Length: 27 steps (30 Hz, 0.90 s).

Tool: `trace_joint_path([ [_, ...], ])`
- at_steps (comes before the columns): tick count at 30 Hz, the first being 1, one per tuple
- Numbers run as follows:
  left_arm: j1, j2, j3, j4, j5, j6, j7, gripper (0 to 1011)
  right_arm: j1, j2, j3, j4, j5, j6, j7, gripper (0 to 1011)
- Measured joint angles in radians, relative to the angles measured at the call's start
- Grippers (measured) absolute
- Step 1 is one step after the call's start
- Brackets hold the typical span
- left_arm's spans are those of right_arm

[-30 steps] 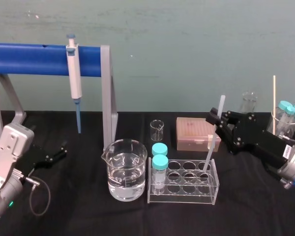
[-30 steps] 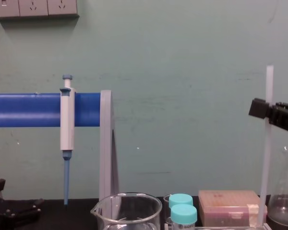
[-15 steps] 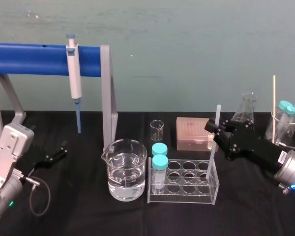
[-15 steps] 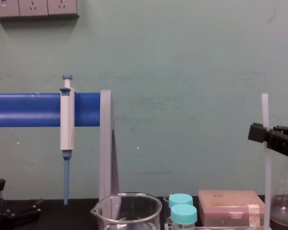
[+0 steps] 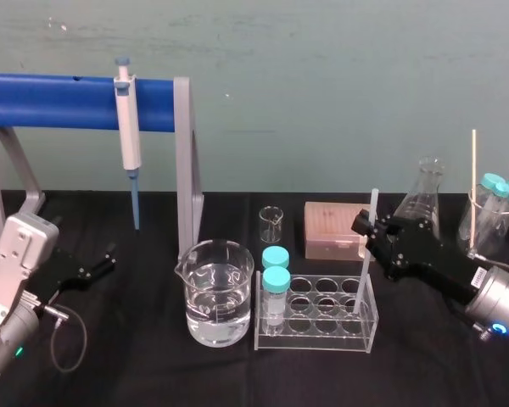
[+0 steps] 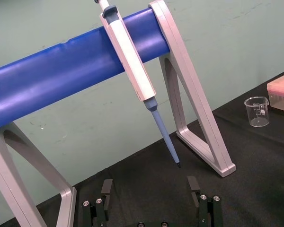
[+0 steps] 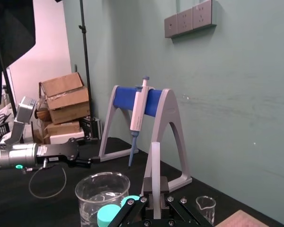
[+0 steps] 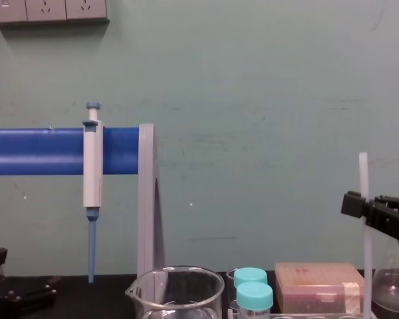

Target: Pick up the stirring rod with one hand, then place it down.

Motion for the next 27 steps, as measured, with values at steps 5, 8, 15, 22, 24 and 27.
trace_joint_path([
  [5,0.0,0.0,0.0,0.0,0.0,0.0,0.0,1000,0.002,-0.014,-0.005,0.025,-0.003,-0.006,0.004,72],
  [8,0.0,0.0,0.0,0.0,0.0,0.0,0.0,1000,0.0,-0.02,-0.008,0.035,-0.008,-0.009,0.003,72],
  [15,0.0,0.0,0.0,0.0,0.0,0.0,0.0,1000,-0.003,-0.029,-0.016,0.053,-0.027,-0.011,-0.003,72],
  [22,0.0,0.0,0.0,0.0,0.0,0.0,0.0,1000,-0.004,-0.041,-0.021,0.074,-0.035,-0.01,-0.005,72],
  [24,0.0,0.0,0.0,0.0,0.0,0.0,0.0,1000,-0.005,-0.043,-0.022,0.078,-0.036,-0.009,-0.005,72],
  [27,0.0,0.0,0.0,0.0,0.0,0.0,0.0,1000,-0.005,-0.045,-0.022,0.081,-0.038,-0.008,-0.005,72],
])
